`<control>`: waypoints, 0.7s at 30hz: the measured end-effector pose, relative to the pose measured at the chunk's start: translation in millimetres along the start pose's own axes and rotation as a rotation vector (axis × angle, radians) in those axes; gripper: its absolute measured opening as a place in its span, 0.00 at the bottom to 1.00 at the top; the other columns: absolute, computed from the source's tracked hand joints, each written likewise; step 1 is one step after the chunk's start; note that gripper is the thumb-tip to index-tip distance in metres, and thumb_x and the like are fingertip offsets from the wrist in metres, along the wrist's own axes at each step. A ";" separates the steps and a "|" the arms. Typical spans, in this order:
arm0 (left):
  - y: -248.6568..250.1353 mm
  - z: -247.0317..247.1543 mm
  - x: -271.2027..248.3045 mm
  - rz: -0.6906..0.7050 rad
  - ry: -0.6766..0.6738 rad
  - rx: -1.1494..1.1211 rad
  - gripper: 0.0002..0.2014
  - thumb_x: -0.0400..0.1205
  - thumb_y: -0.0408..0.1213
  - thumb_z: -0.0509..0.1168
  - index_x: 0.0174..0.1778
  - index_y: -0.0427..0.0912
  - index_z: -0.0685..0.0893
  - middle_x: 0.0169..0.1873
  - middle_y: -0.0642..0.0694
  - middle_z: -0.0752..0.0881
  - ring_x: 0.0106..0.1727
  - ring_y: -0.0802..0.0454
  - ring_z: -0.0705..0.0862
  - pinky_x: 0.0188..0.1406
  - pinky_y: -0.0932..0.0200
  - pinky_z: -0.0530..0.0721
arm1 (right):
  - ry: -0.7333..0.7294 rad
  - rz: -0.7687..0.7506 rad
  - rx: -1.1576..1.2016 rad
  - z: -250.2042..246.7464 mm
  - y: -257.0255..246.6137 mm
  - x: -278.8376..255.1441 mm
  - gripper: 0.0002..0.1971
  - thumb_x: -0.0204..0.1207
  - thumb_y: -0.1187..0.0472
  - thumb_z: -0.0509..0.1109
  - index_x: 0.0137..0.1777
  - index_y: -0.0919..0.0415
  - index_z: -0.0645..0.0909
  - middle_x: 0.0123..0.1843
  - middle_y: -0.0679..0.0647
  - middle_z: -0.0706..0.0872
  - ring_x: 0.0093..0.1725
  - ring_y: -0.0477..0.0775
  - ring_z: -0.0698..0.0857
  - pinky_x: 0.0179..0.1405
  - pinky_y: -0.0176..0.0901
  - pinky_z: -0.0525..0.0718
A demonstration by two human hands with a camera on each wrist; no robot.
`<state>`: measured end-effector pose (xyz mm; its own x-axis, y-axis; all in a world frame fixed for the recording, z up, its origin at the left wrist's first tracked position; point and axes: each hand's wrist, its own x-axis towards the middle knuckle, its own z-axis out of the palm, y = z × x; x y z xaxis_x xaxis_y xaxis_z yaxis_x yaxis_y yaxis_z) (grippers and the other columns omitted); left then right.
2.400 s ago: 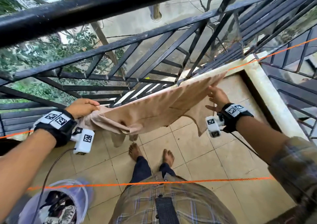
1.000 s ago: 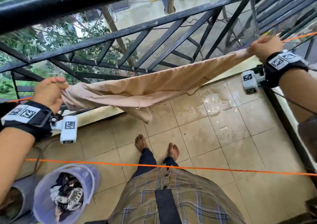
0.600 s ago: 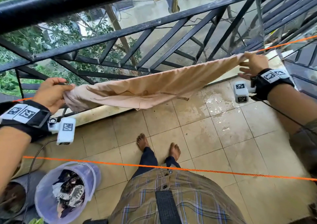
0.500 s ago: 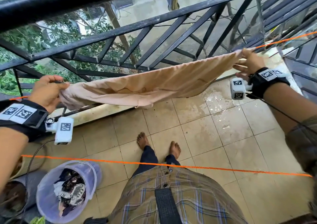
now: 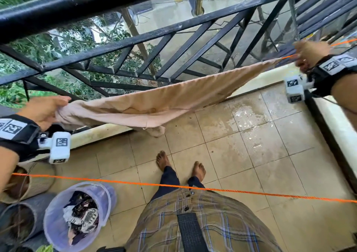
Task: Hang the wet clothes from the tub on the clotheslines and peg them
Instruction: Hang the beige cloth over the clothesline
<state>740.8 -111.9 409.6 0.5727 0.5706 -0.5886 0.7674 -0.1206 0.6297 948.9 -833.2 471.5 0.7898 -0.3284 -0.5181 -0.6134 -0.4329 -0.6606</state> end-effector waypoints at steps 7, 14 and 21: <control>15.9 22.8 -41.6 0.110 0.039 0.205 0.03 0.76 0.38 0.74 0.42 0.44 0.88 0.48 0.42 0.91 0.41 0.54 0.90 0.47 0.58 0.89 | -0.087 0.138 0.007 71.4 50.4 -22.2 0.11 0.78 0.48 0.70 0.51 0.54 0.78 0.36 0.56 0.89 0.22 0.49 0.84 0.19 0.30 0.70; 30.7 27.2 -51.5 0.376 -0.063 0.927 0.17 0.79 0.44 0.74 0.63 0.43 0.88 0.62 0.36 0.86 0.64 0.35 0.82 0.64 0.43 0.79 | -0.011 0.067 0.242 73.6 47.2 -15.3 0.06 0.82 0.53 0.64 0.56 0.51 0.76 0.40 0.51 0.83 0.35 0.51 0.84 0.32 0.40 0.77; 22.5 9.6 -34.5 0.363 -0.062 1.085 0.03 0.80 0.48 0.72 0.46 0.56 0.89 0.41 0.43 0.90 0.43 0.41 0.87 0.47 0.43 0.88 | 0.071 -0.059 0.017 52.6 43.5 -9.9 0.07 0.73 0.56 0.70 0.35 0.57 0.81 0.23 0.49 0.86 0.19 0.41 0.83 0.18 0.32 0.71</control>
<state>741.1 -142.2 439.2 0.8017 0.3215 -0.5039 0.3809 -0.9245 0.0161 914.0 -804.6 419.3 0.8227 -0.3621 -0.4382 -0.5652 -0.4391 -0.6984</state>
